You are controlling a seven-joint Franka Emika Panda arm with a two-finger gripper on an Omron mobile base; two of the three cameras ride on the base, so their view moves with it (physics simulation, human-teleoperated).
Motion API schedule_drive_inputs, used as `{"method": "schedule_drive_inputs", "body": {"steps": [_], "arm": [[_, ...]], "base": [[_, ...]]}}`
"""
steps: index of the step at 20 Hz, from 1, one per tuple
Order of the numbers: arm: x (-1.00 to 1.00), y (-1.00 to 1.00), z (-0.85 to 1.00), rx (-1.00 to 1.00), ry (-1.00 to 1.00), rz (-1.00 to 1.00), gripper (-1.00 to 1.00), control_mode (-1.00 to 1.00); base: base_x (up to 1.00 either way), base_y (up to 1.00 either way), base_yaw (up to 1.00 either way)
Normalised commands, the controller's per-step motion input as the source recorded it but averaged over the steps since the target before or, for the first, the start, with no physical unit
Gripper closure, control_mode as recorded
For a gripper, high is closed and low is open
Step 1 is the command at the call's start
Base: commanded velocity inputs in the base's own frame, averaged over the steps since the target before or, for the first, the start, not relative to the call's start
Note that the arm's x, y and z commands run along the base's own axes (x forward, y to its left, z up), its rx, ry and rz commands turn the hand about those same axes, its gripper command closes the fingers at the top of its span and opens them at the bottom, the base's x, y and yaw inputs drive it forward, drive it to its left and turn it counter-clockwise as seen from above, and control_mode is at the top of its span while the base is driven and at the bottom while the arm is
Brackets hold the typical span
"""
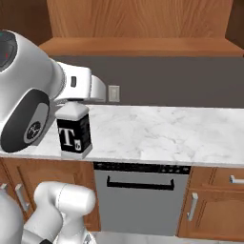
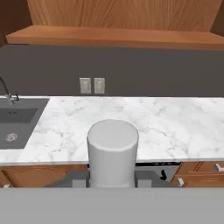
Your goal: Get the candle and the liquor from the cabinet and move them to the dining counter.
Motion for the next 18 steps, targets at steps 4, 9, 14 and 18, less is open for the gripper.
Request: {"method": "schedule_drive_inputs", "body": {"steps": [4, 9, 14, 18], "arm": [[0.0, 0.0, 0.0, 0.0, 0.0, 0.0, 1.0, 1.0], [0.0, 0.0, 0.0, 0.0, 0.0, 0.0, 1.0, 1.0], [0.0, 0.0, 0.0, 0.0, 0.0, 0.0, 1.0, 1.0], [0.0, 0.0, 0.0, 0.0, 0.0, 0.0, 1.0, 1.0]], "base": [[-0.68, -0.33, -0.66], [-0.3, -0.02, -0.88], [-0.04, 0.0, -0.97], [0.0, 0.0, -1.0]]}}
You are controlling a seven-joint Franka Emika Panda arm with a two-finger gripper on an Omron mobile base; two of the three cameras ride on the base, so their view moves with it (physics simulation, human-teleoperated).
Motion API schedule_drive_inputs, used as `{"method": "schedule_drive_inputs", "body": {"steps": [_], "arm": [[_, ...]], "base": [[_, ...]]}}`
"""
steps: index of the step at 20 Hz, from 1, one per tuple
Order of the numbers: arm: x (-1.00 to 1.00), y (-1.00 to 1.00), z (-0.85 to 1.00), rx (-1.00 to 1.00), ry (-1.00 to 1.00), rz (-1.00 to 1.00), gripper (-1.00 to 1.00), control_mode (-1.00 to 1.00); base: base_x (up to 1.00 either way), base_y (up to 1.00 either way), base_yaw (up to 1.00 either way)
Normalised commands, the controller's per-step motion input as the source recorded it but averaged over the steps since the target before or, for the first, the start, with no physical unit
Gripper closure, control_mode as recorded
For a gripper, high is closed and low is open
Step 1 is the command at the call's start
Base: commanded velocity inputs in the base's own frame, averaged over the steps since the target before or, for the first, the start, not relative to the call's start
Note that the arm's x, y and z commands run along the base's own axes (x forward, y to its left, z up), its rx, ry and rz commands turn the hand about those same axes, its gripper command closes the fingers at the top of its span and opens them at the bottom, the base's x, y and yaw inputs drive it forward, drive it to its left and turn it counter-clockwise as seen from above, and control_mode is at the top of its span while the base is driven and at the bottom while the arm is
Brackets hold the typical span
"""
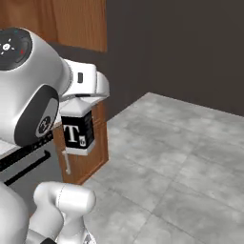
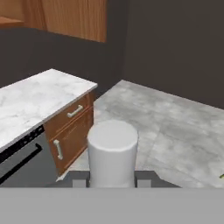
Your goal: Get the candle and the liquor from the cabinet and move them to the dining counter.
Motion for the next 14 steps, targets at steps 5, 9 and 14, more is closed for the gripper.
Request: {"method": "schedule_drive_inputs", "body": {"steps": [5, 9, 14], "arm": [[0.0, 0.0, 0.0, 0.0, 0.0, 0.0, 1.0, 1.0], [0.0, 0.0, 0.0, 0.0, 0.0, 0.0, 1.0, 1.0], [0.0, 0.0, 0.0, 0.0, 0.0, 0.0, 1.0, 1.0]], "base": [[0.0, 0.0, -0.99], [0.0, 0.0, -0.94], [0.14, 0.0, -0.86]]}}
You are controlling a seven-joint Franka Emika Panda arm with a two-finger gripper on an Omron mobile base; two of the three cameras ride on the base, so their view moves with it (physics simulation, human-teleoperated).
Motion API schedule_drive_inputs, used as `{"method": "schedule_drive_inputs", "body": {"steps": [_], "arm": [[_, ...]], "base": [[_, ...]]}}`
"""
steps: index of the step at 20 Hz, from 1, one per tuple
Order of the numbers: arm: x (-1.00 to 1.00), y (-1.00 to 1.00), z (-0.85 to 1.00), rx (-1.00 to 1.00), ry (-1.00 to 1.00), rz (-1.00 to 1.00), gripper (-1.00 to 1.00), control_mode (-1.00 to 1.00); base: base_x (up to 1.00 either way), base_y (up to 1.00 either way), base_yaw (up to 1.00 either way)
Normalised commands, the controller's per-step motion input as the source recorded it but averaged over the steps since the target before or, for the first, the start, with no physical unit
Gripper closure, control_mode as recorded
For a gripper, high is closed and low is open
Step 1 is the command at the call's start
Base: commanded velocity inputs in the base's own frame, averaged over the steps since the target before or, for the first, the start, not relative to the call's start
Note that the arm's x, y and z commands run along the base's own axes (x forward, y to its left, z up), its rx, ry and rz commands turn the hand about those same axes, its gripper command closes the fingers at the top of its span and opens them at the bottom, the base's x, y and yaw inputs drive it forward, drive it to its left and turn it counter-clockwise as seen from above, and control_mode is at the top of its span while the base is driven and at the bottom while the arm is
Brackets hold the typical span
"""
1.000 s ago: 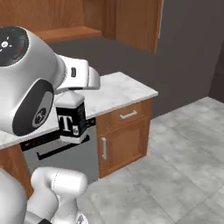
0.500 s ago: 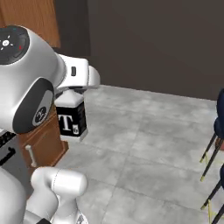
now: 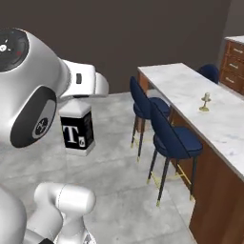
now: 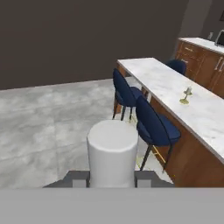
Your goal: Get the candle and the liquor from the cabinet and move them to the dining counter.
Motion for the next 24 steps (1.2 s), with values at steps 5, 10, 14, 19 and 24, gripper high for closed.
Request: {"method": "schedule_drive_inputs", "body": {"steps": [5, 10, 14, 19, 24], "arm": [[0.0, 0.0, 0.0, 0.0, 0.0, 0.0, 1.0, 1.0], [0.0, 0.0, 0.0, 0.0, 0.0, 0.0, 1.0, 1.0], [0.0, 0.0, 0.0, 0.0, 0.0, 0.0, 1.0, 1.0], [0.0, 0.0, 0.0, 0.0, 0.0, 0.0, 1.0, 1.0], [0.0, 0.0, 0.0, 0.0, 0.0, 0.0, 1.0, 1.0]], "base": [[0.42, 0.17, -0.77], [0.85, 0.49, -0.53], [0.9, 0.6, -0.47], [0.93, 0.66, -0.41], [0.86, 0.65, -0.38]]}}
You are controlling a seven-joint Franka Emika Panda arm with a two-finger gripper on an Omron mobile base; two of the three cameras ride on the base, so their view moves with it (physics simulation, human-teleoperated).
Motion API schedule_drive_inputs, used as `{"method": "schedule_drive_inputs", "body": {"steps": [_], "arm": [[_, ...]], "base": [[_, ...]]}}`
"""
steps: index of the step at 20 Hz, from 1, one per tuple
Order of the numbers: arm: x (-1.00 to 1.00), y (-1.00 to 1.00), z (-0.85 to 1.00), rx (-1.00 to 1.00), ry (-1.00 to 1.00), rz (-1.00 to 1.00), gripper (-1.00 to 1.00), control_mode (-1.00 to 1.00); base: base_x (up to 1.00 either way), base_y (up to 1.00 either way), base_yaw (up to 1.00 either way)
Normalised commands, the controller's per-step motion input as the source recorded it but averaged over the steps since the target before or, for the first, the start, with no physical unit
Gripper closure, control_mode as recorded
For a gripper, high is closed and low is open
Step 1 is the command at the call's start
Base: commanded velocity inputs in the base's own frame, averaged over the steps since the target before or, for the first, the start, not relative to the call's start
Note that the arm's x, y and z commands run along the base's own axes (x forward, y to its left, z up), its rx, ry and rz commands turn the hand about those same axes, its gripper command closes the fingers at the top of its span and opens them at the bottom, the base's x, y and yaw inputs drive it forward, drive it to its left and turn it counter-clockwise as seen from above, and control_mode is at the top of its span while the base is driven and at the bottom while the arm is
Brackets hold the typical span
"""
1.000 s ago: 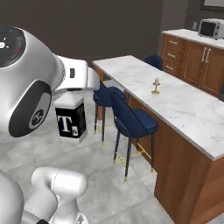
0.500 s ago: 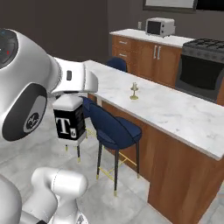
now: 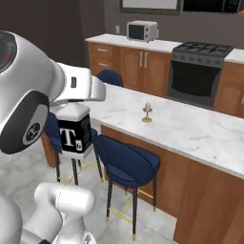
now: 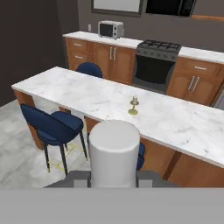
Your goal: Get the candle and the liquor from the cabinet and move them to the dining counter.
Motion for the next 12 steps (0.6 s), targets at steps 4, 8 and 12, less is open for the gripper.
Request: {"method": "schedule_drive_inputs", "body": {"steps": [4, 8, 12], "arm": [[0.0, 0.0, 0.0, 0.0, 0.0, 0.0, 1.0, 1.0], [0.0, 0.0, 0.0, 0.0, 0.0, 0.0, 1.0, 1.0], [0.0, 0.0, 0.0, 0.0, 0.0, 0.0, 1.0, 1.0]], "base": [[0.63, 0.63, -0.39], [0.52, 0.67, -0.39], [0.44, 0.74, -0.37]]}}
